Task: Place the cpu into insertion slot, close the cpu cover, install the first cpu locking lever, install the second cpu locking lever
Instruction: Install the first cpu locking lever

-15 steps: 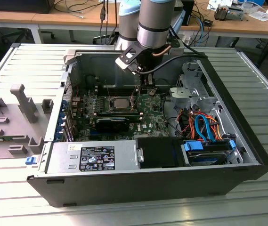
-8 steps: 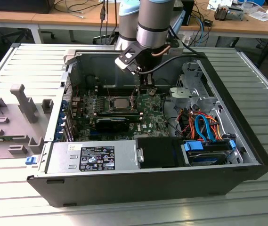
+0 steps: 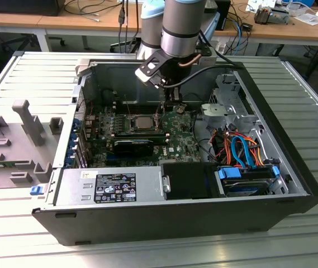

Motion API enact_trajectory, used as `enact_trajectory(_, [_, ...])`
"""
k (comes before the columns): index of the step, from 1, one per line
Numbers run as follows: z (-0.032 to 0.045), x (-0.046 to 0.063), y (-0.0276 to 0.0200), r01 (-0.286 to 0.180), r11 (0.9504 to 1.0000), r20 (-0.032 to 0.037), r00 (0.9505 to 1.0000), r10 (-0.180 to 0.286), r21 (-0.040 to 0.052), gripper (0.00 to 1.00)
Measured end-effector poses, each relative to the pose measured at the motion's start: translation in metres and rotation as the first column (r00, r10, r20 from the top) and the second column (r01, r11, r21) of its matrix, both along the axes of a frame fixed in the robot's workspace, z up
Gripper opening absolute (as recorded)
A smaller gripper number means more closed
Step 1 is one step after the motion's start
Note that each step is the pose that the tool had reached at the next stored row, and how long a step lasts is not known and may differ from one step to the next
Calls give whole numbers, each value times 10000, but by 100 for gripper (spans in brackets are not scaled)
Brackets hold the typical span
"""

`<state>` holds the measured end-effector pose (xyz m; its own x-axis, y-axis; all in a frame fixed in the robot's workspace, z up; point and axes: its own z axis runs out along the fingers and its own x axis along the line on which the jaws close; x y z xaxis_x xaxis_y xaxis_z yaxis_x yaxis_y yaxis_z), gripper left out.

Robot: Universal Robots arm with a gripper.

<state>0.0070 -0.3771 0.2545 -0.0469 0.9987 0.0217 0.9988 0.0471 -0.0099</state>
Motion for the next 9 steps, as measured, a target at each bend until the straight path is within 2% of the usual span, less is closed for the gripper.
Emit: enact_trajectory(9, [-2,-37,0,0,10000,0,10000,0,0,11])
